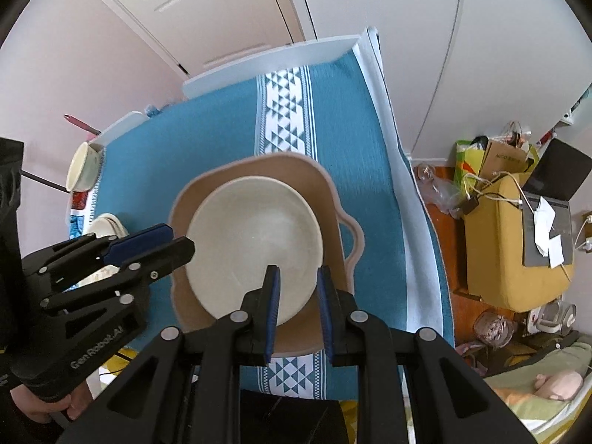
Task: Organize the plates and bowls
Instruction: 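Lower the white bowl into the basin and open the right gripper, then grasp the rim of the cream bowl with the right gripper, then lift the cream bowl and carry it over the basin, then lower the cream bowl into the white bowl and open the right gripper, then grasp the basin rim holding the nested bowls with the right gripper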
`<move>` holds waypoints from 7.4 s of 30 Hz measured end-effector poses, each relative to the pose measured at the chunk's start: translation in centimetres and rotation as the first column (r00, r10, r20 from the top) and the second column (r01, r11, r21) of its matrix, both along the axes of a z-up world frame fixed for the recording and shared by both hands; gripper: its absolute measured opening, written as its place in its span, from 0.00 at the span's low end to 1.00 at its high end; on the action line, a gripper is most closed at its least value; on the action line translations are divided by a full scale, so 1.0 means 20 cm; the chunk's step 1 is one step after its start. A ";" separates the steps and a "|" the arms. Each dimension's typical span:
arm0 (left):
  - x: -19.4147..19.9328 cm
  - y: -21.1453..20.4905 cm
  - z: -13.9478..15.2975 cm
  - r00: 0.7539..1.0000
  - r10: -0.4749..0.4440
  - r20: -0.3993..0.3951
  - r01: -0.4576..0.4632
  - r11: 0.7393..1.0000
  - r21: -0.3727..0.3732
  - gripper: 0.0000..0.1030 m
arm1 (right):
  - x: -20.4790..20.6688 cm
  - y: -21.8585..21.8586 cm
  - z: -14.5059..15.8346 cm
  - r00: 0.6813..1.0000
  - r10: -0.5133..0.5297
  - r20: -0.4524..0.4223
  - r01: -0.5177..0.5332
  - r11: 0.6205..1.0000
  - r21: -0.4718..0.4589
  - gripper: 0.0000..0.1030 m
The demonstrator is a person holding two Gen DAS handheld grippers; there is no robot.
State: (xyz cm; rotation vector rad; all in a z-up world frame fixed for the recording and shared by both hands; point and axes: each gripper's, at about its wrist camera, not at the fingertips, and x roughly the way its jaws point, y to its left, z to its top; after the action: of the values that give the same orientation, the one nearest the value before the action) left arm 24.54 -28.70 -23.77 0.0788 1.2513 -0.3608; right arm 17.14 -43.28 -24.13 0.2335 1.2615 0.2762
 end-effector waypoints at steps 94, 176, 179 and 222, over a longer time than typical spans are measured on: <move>0.08 1.34 0.40 0.721 0.673 0.167 -0.639 0.738 -0.216 0.21 | 0.52 1.30 0.49 0.807 0.465 0.364 -0.519 0.852 0.063 0.18; -0.24 0.10 0.22 0.928 0.298 0.224 -0.307 0.952 0.008 0.45 | 0.01 -0.16 0.07 0.947 0.197 0.252 -0.219 0.974 0.062 0.18; -0.30 0.20 0.34 0.894 0.336 0.296 -0.333 0.941 -0.063 1.00 | -0.02 -0.21 0.16 0.935 0.184 0.304 -0.216 0.973 0.077 0.28; -0.17 0.08 -0.42 0.995 0.062 -0.082 -0.056 0.996 0.070 0.45 | 0.07 -0.03 -0.37 0.901 0.434 -0.006 -0.428 0.887 -0.171 0.33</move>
State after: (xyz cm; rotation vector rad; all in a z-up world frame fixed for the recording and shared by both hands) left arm 21.15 -27.19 -32.22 0.0849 1.3468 -0.2731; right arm 18.62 -43.81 -31.57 -0.2033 1.2883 0.5505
